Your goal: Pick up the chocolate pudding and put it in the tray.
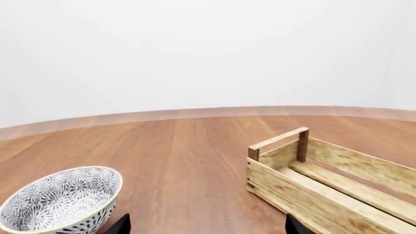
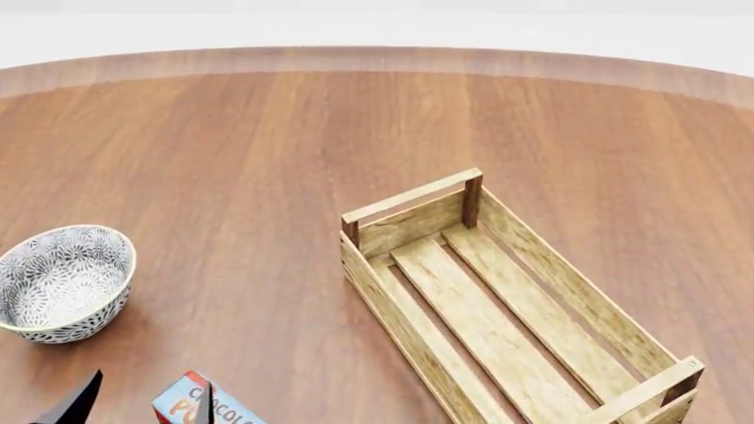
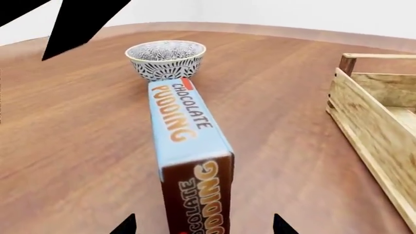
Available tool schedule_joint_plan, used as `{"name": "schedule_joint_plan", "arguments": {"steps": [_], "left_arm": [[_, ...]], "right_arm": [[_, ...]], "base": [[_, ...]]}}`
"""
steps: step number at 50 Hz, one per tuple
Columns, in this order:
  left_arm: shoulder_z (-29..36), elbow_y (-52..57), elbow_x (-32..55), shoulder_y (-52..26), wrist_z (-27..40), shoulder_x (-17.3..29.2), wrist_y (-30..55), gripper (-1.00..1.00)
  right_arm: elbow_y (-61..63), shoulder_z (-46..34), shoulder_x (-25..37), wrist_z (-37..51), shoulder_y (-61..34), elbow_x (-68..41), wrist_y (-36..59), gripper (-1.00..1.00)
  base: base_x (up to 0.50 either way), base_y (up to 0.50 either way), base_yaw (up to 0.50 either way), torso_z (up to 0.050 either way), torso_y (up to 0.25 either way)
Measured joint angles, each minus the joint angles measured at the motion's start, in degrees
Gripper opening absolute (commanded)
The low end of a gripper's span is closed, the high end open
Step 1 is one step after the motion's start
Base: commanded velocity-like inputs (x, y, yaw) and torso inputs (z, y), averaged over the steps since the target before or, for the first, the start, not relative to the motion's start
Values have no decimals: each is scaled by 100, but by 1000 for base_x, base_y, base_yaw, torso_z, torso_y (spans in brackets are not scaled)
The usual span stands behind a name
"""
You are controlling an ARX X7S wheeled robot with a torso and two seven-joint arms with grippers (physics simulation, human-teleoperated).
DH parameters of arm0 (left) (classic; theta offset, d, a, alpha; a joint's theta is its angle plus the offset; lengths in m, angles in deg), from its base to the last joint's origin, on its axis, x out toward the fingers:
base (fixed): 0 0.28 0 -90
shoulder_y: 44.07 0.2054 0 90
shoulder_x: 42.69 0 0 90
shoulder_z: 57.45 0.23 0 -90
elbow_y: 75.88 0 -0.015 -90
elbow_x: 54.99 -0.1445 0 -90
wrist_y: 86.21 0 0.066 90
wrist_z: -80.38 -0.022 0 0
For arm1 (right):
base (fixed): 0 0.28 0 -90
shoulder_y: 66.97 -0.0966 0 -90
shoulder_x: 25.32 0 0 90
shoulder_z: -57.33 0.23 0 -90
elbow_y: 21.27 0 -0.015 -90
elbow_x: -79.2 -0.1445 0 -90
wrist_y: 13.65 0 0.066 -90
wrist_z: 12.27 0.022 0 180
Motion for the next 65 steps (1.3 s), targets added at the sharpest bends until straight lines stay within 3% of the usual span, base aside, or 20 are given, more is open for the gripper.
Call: {"name": "schedule_joint_plan", "arguments": {"steps": [65], "left_arm": [[271,-93,79,2,183,141,-158,100]], "right_arm": [[-1593,-374,-514,-90,-955,-74,-493,100]], "base": [[0,0,0,0,0]]}}
